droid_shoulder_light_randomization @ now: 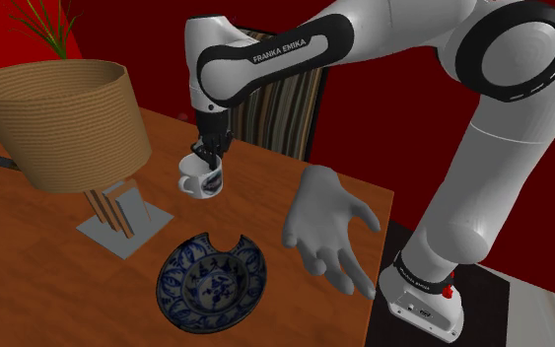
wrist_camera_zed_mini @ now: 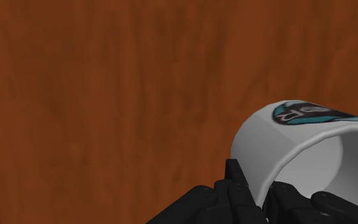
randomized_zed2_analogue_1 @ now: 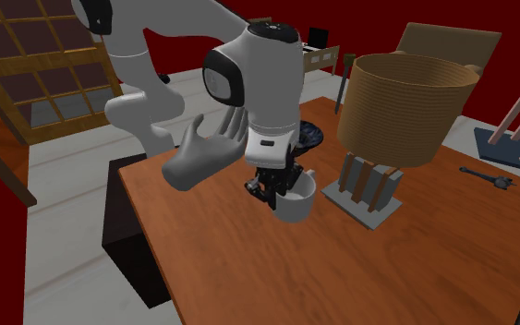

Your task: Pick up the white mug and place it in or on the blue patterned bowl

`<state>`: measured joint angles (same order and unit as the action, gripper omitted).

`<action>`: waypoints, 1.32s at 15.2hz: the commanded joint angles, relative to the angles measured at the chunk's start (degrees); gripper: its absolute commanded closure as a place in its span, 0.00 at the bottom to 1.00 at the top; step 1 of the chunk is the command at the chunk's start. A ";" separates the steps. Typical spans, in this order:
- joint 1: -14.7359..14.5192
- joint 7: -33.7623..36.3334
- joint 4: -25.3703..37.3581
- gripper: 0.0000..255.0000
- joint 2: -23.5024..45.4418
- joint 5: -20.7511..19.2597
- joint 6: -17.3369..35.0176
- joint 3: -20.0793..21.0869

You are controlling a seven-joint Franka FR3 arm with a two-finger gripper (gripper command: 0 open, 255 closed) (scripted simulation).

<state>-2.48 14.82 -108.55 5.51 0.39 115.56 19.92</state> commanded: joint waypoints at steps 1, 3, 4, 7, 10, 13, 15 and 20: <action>-0.09 0.18 1.23 1.00 -0.32 0.09 -1.54 0.10; -0.07 0.14 2.40 1.00 -0.64 0.21 -3.02 0.10; -0.06 0.12 3.01 1.00 -0.79 0.26 -3.76 0.10; -0.04 0.10 4.91 1.00 -1.14 0.38 -6.00 0.11; -0.03 0.11 6.94 1.00 -1.38 0.45 -8.25 0.11; -0.03 0.14 9.09 1.00 -1.52 0.49 -10.53 0.12; -0.04 0.19 10.64 1.00 -1.51 0.48 -12.07 0.13; -0.10 0.36 14.75 1.00 -1.29 0.39 -15.98 0.17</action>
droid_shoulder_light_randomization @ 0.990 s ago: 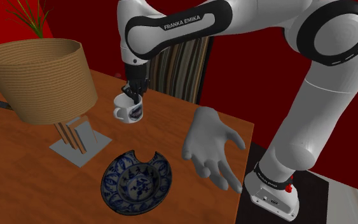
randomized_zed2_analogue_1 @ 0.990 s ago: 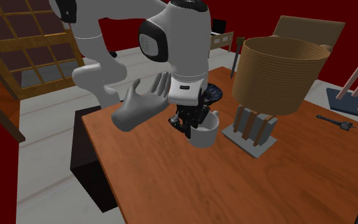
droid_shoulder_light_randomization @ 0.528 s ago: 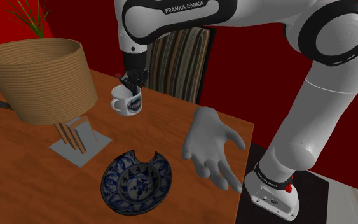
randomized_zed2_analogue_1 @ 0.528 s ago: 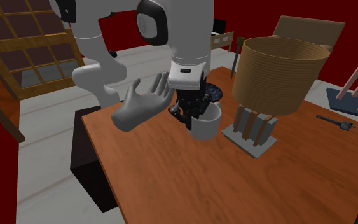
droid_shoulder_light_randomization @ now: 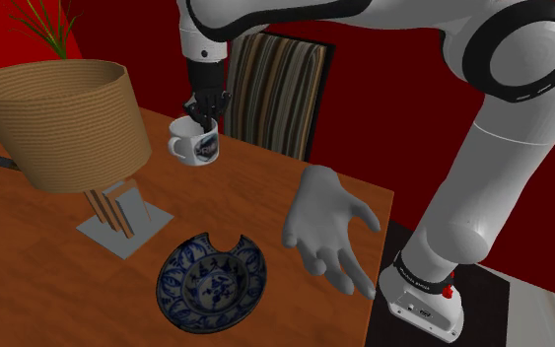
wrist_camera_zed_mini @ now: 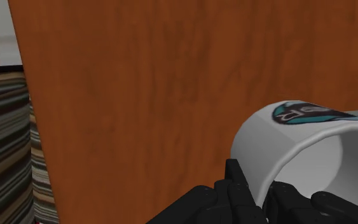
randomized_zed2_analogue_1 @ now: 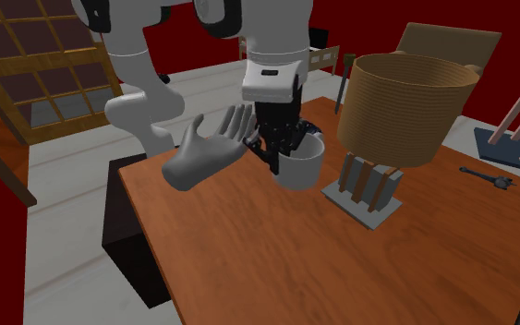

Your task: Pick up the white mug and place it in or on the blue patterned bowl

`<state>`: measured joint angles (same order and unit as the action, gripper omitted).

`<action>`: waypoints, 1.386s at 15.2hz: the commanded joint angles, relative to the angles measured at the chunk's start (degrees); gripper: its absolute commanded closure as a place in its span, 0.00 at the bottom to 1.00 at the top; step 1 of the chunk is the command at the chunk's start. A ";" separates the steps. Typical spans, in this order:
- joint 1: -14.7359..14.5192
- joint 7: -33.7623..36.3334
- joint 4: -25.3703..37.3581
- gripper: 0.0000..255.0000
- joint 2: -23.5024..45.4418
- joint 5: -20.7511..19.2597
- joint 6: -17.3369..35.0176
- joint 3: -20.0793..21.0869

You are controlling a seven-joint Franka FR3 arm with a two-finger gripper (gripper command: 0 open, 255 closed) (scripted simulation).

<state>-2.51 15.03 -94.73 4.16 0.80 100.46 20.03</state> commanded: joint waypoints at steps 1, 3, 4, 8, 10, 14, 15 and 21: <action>-0.10 0.20 1.81 1.00 0.15 -0.06 -1.67 0.08; -0.50 0.99 0.74 1.00 -1.23 0.37 -1.87 0.49; -0.91 1.77 -0.83 1.00 -2.63 0.82 -1.59 0.90; -2.70 5.06 -6.22 1.00 -7.75 2.66 -0.81 2.70; -3.66 6.82 -8.44 1.00 -10.03 3.59 -0.61 3.70; -5.71 10.58 -11.99 1.00 -14.05 5.41 -0.49 5.89; -6.24 11.57 -12.70 1.00 -14.94 5.86 -0.50 6.48; -9.48 18.04 -15.55 1.00 -19.18 8.36 -0.86 10.40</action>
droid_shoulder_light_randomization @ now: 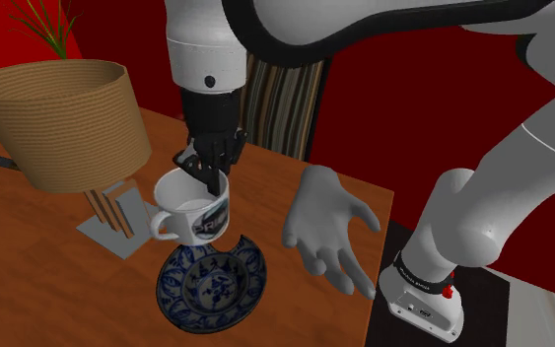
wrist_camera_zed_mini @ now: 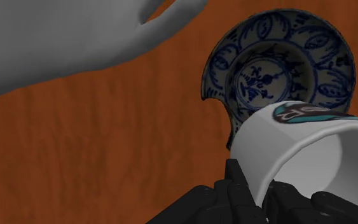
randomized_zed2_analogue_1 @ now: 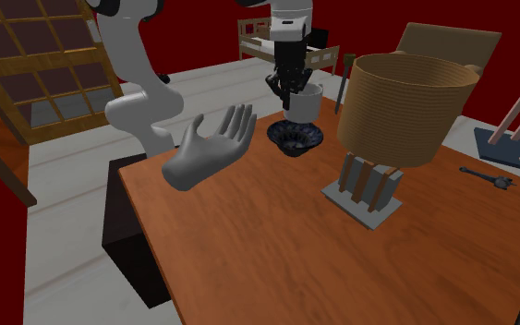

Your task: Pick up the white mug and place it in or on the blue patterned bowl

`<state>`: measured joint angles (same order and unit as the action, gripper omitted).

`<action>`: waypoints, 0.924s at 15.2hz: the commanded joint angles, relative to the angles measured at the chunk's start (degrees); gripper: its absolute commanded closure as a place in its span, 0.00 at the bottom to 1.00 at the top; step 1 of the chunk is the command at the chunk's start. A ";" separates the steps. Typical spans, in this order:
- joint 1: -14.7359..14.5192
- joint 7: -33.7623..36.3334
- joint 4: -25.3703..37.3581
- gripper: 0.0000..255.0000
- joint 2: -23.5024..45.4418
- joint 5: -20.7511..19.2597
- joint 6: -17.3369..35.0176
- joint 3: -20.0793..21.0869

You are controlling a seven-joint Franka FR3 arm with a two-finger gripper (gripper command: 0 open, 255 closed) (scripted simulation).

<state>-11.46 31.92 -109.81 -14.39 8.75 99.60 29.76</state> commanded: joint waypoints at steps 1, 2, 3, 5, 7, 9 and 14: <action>-1.07 2.30 -0.71 1.00 -1.15 0.79 -0.10 1.40; -1.58 3.49 -0.89 1.00 -1.62 1.15 -0.19 2.16; -2.11 4.70 -1.00 1.00 -2.02 1.49 -0.28 2.93; -2.40 5.24 -1.88 1.00 -2.28 1.74 0.43 3.39; -2.48 5.13 -3.51 1.00 -2.41 1.88 1.95 3.51; -2.56 5.03 -5.10 1.00 -2.48 2.01 3.48 3.65; -2.74 4.87 -8.85 1.00 -2.39 2.23 7.32 4.08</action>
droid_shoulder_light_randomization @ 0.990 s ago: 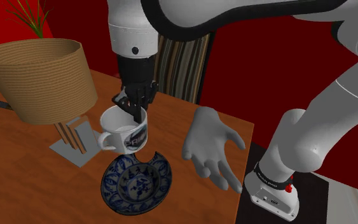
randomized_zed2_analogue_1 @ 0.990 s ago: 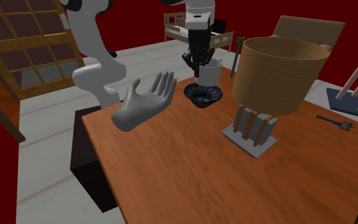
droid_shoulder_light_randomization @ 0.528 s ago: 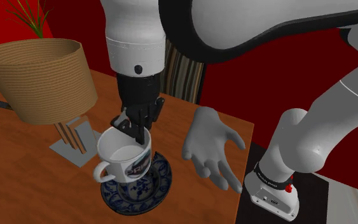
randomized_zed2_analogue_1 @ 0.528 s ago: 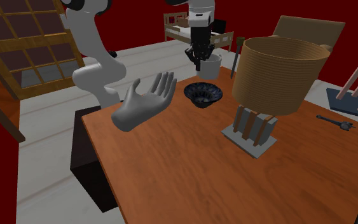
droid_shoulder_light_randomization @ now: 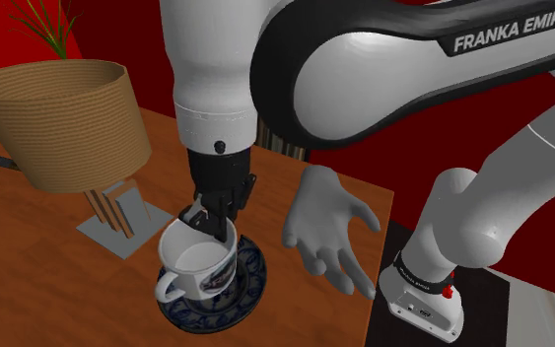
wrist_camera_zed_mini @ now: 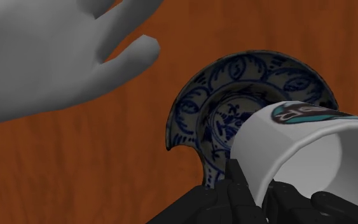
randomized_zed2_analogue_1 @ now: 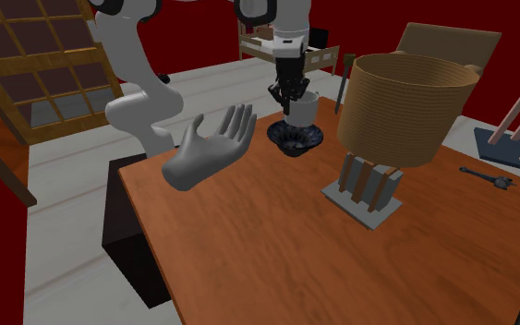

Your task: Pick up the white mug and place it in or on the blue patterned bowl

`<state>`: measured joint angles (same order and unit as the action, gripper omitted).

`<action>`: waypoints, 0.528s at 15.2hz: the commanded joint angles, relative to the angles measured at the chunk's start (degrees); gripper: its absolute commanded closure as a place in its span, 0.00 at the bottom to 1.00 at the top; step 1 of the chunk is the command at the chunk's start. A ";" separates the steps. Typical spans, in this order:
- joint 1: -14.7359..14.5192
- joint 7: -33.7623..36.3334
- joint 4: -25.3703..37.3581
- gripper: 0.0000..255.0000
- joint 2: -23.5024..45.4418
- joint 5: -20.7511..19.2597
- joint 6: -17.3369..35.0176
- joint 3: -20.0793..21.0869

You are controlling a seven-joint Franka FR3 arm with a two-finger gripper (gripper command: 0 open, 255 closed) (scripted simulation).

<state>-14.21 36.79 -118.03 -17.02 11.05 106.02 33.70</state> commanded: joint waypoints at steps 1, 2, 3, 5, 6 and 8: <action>-0.01 -0.02 -1.35 1.00 0.30 -0.03 1.67 0.23; -0.04 -0.03 -2.06 1.00 0.38 -0.01 2.44 0.34; -0.07 -0.04 -2.75 1.00 0.47 0.01 3.22 0.44; -0.12 -0.03 -4.36 1.00 0.75 0.03 5.09 0.71; -0.12 -0.04 -4.36 1.00 0.74 0.04 5.08 0.71; -0.12 -0.03 -4.36 1.00 0.75 0.03 5.09 0.71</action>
<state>-14.33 36.78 -122.30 -16.27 11.08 110.99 34.41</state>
